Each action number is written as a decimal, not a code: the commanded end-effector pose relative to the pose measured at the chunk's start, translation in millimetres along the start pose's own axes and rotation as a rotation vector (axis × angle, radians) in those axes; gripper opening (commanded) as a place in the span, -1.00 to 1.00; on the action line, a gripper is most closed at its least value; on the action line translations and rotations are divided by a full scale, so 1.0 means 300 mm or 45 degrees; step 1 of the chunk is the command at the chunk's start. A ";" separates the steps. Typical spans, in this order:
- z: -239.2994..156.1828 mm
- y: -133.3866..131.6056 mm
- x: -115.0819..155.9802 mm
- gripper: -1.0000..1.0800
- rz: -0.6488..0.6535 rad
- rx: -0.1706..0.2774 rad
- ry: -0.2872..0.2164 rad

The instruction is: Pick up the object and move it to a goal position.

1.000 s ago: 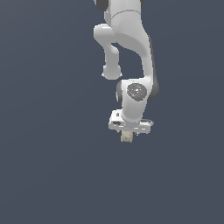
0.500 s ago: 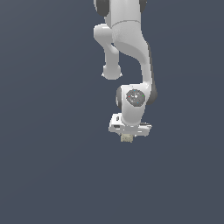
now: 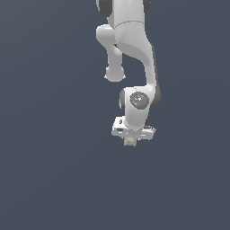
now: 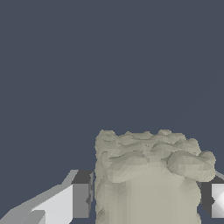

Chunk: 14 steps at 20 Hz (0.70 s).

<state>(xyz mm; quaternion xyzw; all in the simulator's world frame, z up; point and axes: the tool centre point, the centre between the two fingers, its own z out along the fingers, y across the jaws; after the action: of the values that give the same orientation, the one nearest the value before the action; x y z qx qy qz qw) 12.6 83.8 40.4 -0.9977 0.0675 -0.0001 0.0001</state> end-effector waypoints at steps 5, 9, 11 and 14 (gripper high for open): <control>-0.038 0.034 0.011 -1.00 0.000 0.000 0.000; -0.107 0.095 0.031 -1.00 0.000 0.000 0.000; -0.154 0.135 0.044 -1.00 0.000 0.001 0.000; -0.236 0.207 0.068 -1.00 0.000 0.001 0.000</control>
<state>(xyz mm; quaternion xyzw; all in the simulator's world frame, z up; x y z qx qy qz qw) 22.3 31.3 98.3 -0.9977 0.0672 0.0003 0.0003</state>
